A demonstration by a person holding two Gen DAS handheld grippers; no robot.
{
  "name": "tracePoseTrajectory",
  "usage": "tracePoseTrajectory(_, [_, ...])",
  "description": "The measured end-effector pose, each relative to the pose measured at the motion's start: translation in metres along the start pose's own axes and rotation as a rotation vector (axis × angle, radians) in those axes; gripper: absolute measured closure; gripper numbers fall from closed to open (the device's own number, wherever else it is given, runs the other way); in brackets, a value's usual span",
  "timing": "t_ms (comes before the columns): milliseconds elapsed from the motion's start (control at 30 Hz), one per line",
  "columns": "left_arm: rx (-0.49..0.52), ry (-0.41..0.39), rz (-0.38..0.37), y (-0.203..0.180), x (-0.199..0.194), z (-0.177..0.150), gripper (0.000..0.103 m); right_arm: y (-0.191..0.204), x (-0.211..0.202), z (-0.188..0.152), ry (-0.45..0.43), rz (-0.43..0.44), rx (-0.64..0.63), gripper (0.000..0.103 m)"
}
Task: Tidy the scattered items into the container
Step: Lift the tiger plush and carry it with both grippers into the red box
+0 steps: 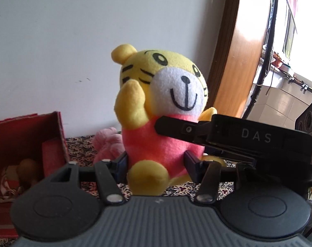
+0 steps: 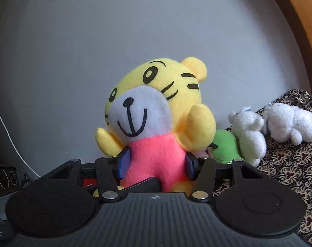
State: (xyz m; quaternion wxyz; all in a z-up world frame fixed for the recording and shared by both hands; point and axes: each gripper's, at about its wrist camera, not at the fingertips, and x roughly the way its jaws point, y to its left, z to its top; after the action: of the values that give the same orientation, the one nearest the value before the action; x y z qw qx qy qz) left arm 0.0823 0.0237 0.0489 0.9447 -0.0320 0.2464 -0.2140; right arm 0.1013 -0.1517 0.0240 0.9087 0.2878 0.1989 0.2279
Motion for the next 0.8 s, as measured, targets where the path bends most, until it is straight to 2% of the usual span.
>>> tracePoseTrajectory(200, [-0.072, -0.028, 0.127, 0.059, -0.034, 0.008, 0.046, 0.055, 0.060, -0.008, 0.096, 0.109, -0.035, 0.047])
tracePoseTrajectory(367, [-0.090, -0.028, 0.253, 0.099, -0.049, 0.011, 0.046, 0.089, 0.111, -0.019, 0.207, 0.183, 0.027, 0.047])
tracePoseTrajectory(667, [-0.133, 0.060, 0.460, 0.161, -0.060, 0.015, 0.046, 0.132, 0.200, -0.056, 0.453, 0.266, 0.188, 0.047])
tracePoseTrajectory(800, [-0.148, 0.124, 0.524, 0.195, -0.071, 0.009, 0.046, 0.140, 0.229, -0.075, 0.557, 0.269, 0.260, 0.047])
